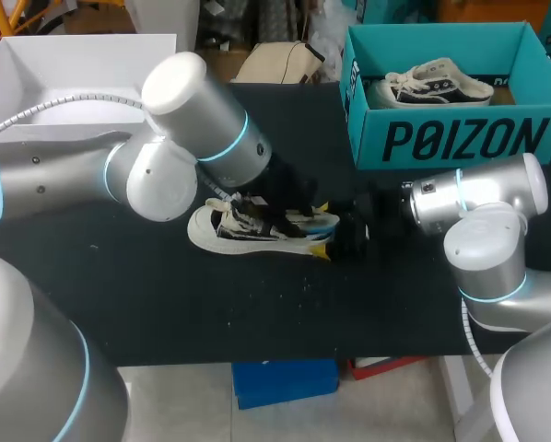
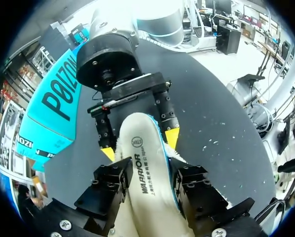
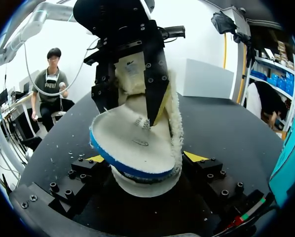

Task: Take the shoe out of the shoebox, open the shoe tongue, remove and reinsert the insole, then place the shoe into the shoebox

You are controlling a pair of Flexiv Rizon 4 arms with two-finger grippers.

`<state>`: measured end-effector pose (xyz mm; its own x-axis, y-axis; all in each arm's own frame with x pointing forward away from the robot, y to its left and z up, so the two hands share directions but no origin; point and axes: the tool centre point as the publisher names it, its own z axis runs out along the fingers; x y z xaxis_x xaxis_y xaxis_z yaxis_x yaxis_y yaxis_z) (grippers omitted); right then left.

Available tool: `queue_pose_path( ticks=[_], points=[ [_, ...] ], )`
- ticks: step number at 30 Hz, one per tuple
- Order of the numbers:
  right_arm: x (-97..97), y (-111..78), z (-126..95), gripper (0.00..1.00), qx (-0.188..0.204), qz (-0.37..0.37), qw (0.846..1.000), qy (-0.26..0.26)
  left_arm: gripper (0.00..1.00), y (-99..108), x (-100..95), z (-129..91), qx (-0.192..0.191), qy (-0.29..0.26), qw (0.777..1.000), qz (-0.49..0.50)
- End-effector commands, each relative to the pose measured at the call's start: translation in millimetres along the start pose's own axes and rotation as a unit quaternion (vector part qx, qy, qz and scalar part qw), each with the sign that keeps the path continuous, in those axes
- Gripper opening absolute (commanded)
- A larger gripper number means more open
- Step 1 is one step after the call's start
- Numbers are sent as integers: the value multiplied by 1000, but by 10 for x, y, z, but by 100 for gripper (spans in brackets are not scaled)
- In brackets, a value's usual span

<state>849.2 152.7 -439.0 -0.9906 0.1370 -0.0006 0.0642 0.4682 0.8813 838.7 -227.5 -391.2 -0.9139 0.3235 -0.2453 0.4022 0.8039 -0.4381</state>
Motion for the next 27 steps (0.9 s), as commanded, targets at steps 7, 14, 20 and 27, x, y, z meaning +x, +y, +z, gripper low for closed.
queue_pose_path(
  ticks=[7, 14, 20, 27],
  points=[
    [-20, -3, 11, 0, 1, 1, 1000, 0, 0, 3, -37, 44, 0, -5, 1000, -5],
    [-20, -3, 11, 0, 1, 1, 1000, 0, 0, -85, -55, -41, 8, -10, 1000, -8],
    [-20, -3, 11, 0, 1, 1, 1000, 0, 0, -239, 1, -267, 47, -7, 999, 7],
    [-20, -3, 11, 0, 1, 1, 1000, 0, 0, -468, 156, -657, 133, -1, 991, 29]
  ],
)
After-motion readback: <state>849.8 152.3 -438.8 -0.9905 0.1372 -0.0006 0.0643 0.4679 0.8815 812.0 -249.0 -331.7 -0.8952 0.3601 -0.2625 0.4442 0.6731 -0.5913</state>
